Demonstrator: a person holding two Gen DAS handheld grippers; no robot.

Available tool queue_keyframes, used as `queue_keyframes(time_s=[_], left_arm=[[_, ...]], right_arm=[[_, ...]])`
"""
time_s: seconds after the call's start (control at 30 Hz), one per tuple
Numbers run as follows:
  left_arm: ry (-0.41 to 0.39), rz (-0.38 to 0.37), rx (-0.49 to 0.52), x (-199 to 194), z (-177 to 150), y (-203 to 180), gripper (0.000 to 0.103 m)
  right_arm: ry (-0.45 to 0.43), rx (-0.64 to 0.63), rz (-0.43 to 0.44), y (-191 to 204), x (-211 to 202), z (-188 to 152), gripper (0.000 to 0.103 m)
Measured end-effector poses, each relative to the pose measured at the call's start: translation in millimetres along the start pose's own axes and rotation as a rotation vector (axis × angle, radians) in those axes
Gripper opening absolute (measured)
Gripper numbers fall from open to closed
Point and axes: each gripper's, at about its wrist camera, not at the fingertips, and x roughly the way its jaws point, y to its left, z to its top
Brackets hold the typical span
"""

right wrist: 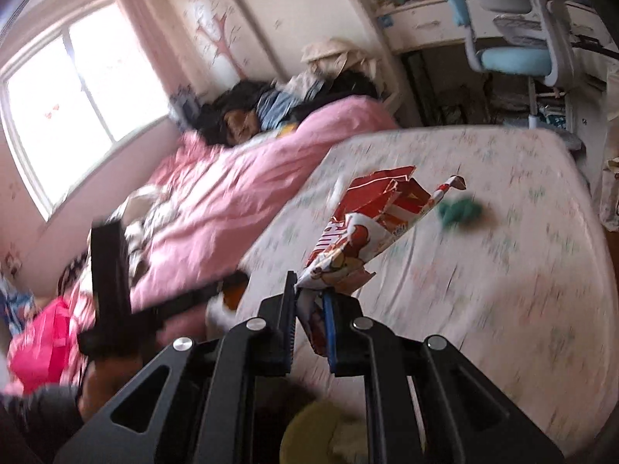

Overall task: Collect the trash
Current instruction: 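Carry the wrapper and peel over the yellow bin and open both tools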

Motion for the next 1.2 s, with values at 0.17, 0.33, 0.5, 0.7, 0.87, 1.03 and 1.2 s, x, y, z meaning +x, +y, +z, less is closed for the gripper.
queue_keyframes(time_s=[0.17,0.33,0.5,0.7,0.87,1.03,1.2], left_arm=[[0.005,-0.003,0.061,-22.5,-17.7,-3.6,0.018],[0.012,-0.007,0.116,-37.2,-32.5,-9.3,0.018],[0.034,-0.004,0.178,-45.3,-49.0,-18.2,0.018],[0.078,0.004,0.228,-47.0,-65.1,-25.3,0.018],[0.171,0.006,0.288,-34.4,-80.8,-34.6,0.018],[0.307,0.013,0.331,-13.9,-98.7,-43.1,0.038],[0.220,0.020,0.305,-25.5,-91.1,-41.3,0.068]], right_arm=[[0.134,-0.073,0.032,28.7,0.1,-48.0,0.013],[0.300,-0.123,0.042,44.0,8.6,-90.7,0.013],[0.404,-0.159,0.006,50.0,20.7,-115.0,0.017],[0.420,-0.107,-0.083,34.5,25.7,-122.0,0.047],[0.294,-0.028,-0.139,19.2,7.5,-109.6,0.055],[0.195,0.040,-0.195,6.6,-7.1,-103.4,0.061],[0.144,0.090,-0.229,-5.0,-16.0,-101.7,0.064]])
